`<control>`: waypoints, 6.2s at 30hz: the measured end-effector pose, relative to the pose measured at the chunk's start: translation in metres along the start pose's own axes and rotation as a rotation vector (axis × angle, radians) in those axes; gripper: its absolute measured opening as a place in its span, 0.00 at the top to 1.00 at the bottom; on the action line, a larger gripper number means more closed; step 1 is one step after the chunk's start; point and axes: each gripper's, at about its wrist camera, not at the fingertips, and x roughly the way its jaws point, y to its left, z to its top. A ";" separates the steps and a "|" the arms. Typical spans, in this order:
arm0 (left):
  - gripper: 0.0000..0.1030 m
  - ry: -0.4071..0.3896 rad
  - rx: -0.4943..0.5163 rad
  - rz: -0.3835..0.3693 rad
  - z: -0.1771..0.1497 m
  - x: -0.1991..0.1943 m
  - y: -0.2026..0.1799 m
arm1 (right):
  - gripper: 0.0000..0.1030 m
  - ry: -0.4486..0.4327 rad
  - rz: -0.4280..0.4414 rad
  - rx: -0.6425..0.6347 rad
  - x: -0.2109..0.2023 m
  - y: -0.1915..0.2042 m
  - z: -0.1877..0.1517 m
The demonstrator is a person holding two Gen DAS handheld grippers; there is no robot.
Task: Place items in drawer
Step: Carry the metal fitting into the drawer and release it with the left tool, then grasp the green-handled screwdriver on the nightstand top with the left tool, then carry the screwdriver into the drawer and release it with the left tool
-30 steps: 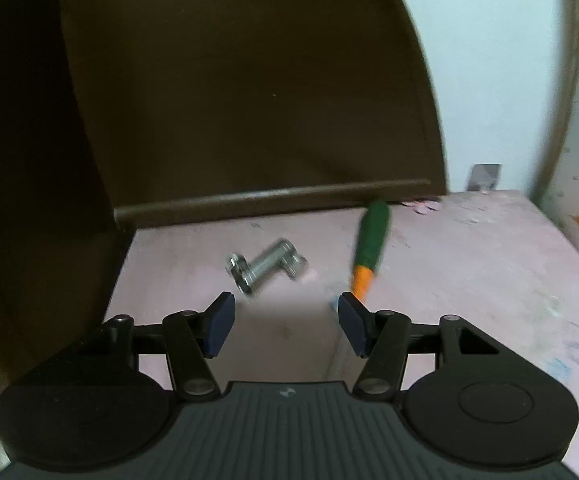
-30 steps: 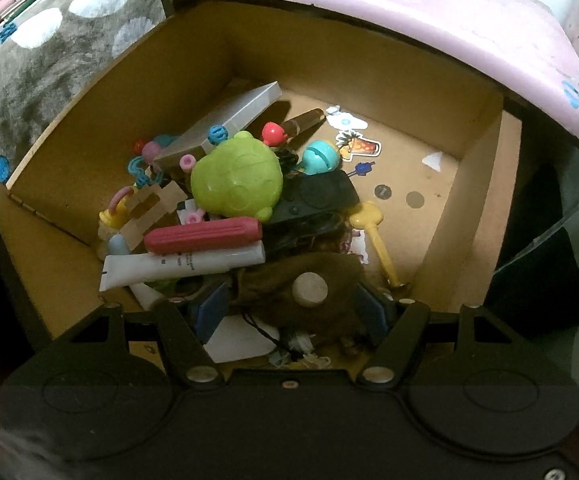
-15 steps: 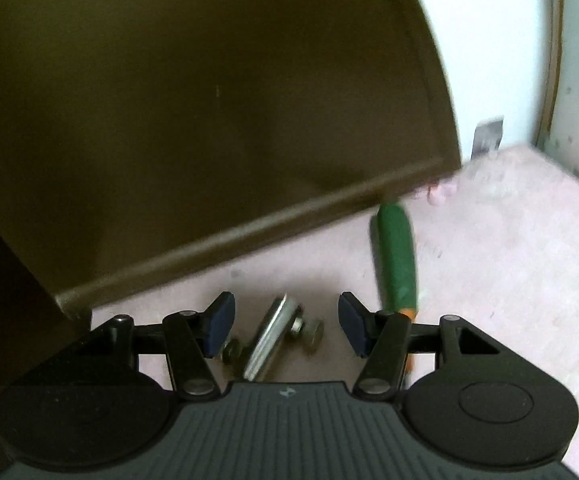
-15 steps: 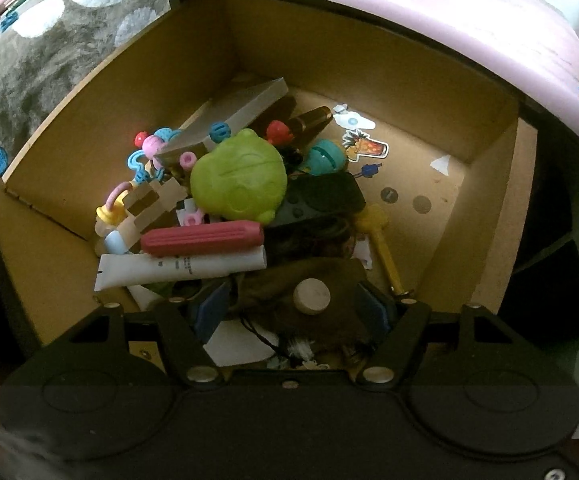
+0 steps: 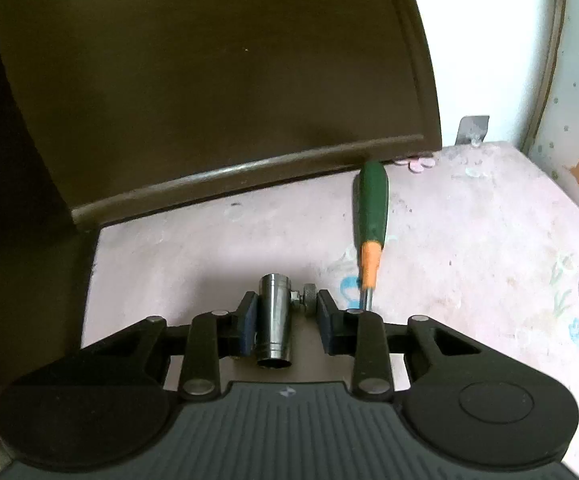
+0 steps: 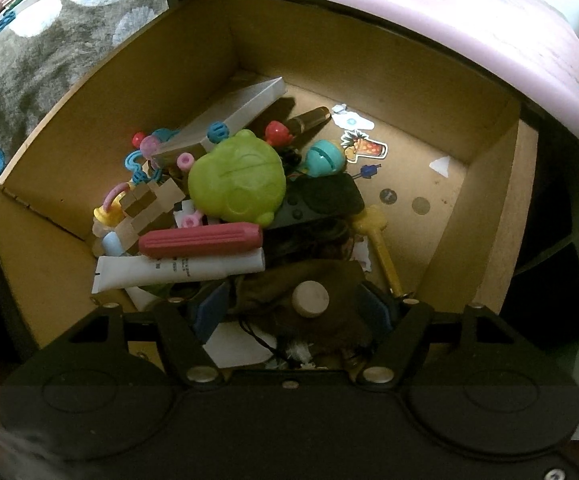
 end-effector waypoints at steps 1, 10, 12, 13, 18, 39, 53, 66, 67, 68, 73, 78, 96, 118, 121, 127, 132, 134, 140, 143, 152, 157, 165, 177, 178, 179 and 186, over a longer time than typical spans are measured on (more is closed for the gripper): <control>0.72 -0.002 -0.005 0.004 -0.003 -0.004 -0.002 | 0.30 0.000 0.000 0.002 0.000 0.000 0.000; 0.72 -0.039 -0.032 -0.011 -0.021 -0.072 -0.021 | 0.30 -0.019 -0.005 0.024 -0.005 -0.003 0.000; 0.72 -0.048 -0.038 -0.025 -0.031 -0.091 -0.027 | 0.30 -0.025 -0.007 0.030 -0.007 -0.004 0.001; 0.72 -0.052 -0.047 -0.034 -0.038 -0.103 -0.031 | 0.30 -0.028 -0.009 0.030 -0.007 -0.003 0.001; 0.72 -0.046 -0.045 -0.089 -0.071 -0.153 -0.057 | 0.30 -0.043 -0.015 0.039 -0.013 -0.002 0.002; 0.72 0.198 -0.144 -0.207 -0.238 -0.203 -0.165 | 0.30 -0.079 -0.029 0.052 -0.039 -0.010 -0.018; 0.34 0.224 -0.141 -0.118 -0.259 -0.193 -0.187 | 0.30 -0.083 -0.029 0.025 -0.047 -0.005 -0.026; 0.34 0.195 -0.182 -0.105 -0.254 -0.223 -0.176 | 0.30 -0.097 -0.021 0.022 -0.051 -0.002 -0.025; 0.34 0.190 -0.181 -0.106 -0.251 -0.226 -0.175 | 0.30 -0.098 -0.020 0.022 -0.051 -0.002 -0.025; 0.34 0.185 -0.180 -0.108 -0.249 -0.228 -0.173 | 0.30 -0.099 -0.020 0.021 -0.051 -0.002 -0.025; 0.34 0.138 -0.174 -0.131 -0.232 -0.239 -0.163 | 0.30 -0.099 -0.018 0.013 -0.051 0.000 -0.024; 0.34 0.068 -0.103 -0.135 -0.201 -0.244 -0.154 | 0.30 -0.100 -0.010 0.016 -0.049 0.000 -0.022; 0.37 -0.078 0.019 -0.024 -0.034 -0.124 -0.084 | 0.30 -0.076 0.027 0.020 -0.031 -0.006 -0.010; 0.48 -0.038 -0.062 -0.062 0.051 0.038 -0.051 | 0.30 -0.037 0.072 0.050 -0.007 -0.007 0.009; 0.51 -0.029 -0.080 -0.079 0.052 0.046 -0.045 | 0.30 -0.033 0.071 0.053 -0.006 -0.007 0.008; 0.83 -0.024 -0.003 -0.054 0.053 0.045 -0.052 | 0.29 -0.025 0.068 0.060 -0.003 -0.007 0.008; 0.83 0.000 0.028 -0.046 0.038 0.019 -0.063 | 0.30 -0.035 0.065 0.062 -0.006 -0.006 0.008; 0.83 -0.006 0.017 -0.055 0.027 0.001 -0.064 | 0.30 -0.043 0.064 0.061 -0.009 -0.005 0.009; 0.83 -0.020 -0.002 -0.079 -0.005 -0.063 -0.065 | 0.30 -0.069 0.060 0.061 -0.017 -0.003 0.010; 0.83 -0.043 -0.022 -0.082 -0.019 -0.098 -0.066 | 0.30 -0.078 0.056 0.061 -0.020 -0.002 0.010; 0.83 -0.101 -0.102 -0.110 -0.069 -0.197 -0.075 | 0.30 -0.104 0.044 0.053 -0.031 0.000 0.005; 0.83 -0.105 -0.143 -0.119 -0.107 -0.234 -0.092 | 0.30 -0.122 0.041 0.071 -0.037 -0.007 0.003; 0.83 -0.003 -0.148 -0.118 -0.171 -0.271 -0.112 | 0.30 -0.151 0.037 0.103 -0.048 -0.020 0.000; 0.83 0.316 -0.127 -0.053 -0.249 -0.192 -0.131 | 0.30 -0.132 0.012 0.079 -0.046 -0.012 -0.004; 0.84 0.318 -0.131 -0.034 -0.251 -0.187 -0.130 | 0.30 -0.132 0.007 0.078 -0.047 -0.011 -0.006; 0.83 0.317 -0.136 -0.021 -0.253 -0.184 -0.130 | 0.30 -0.132 0.003 0.079 -0.049 -0.011 -0.008; 0.37 0.254 -0.210 -0.015 -0.257 -0.203 -0.122 | 0.30 -0.135 -0.031 0.079 -0.060 -0.006 -0.023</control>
